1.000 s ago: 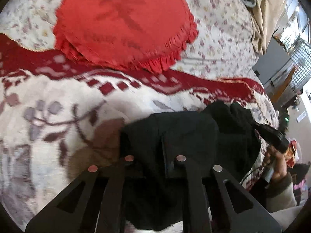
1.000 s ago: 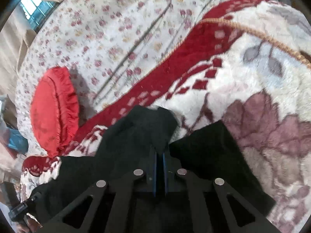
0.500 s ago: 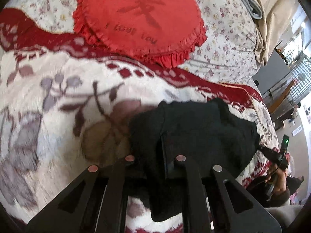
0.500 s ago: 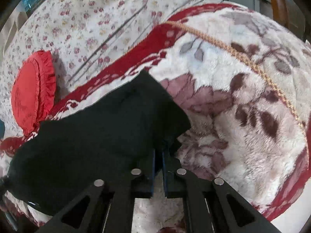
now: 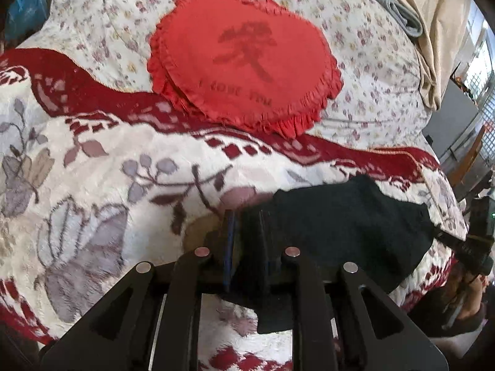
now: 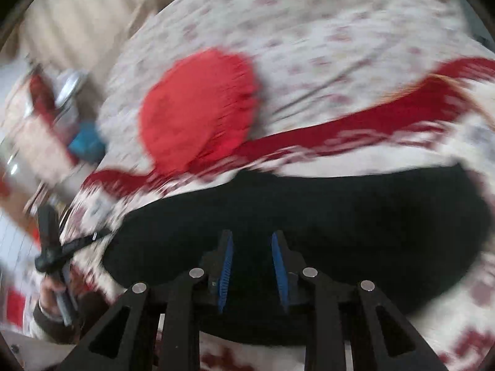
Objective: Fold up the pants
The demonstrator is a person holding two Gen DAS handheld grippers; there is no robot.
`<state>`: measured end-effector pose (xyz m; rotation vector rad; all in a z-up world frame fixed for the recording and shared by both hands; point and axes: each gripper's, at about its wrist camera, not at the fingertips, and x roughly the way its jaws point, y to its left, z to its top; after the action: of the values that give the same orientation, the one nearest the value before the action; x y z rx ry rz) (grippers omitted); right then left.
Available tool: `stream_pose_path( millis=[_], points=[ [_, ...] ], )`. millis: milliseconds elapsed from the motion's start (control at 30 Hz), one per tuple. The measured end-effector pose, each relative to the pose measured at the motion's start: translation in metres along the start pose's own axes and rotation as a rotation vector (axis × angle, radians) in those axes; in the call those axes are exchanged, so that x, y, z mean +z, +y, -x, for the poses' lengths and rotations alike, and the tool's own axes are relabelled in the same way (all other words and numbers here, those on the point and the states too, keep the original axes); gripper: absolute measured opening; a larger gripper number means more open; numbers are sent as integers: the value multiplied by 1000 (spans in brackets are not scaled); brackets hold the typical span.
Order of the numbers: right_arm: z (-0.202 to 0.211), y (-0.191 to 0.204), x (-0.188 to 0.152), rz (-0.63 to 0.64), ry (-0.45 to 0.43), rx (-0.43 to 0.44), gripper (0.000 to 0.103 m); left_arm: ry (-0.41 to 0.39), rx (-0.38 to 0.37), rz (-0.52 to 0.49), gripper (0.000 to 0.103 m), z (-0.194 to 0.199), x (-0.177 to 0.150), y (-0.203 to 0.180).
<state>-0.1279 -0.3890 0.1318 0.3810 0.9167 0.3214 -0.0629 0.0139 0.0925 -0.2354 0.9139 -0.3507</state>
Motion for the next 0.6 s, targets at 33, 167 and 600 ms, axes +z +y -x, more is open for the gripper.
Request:
stream_pose_path(
  millis=[33, 167, 600],
  points=[
    [-12, 16, 1, 33, 17, 29, 24, 1, -5, 5, 16, 1, 1, 1],
    [-50, 73, -3, 134, 99, 195, 36, 6, -25, 33, 30, 7, -5, 8],
    [-94, 204, -88, 803, 111, 164, 70, 24, 6, 159, 48, 17, -27, 47]
  ],
)
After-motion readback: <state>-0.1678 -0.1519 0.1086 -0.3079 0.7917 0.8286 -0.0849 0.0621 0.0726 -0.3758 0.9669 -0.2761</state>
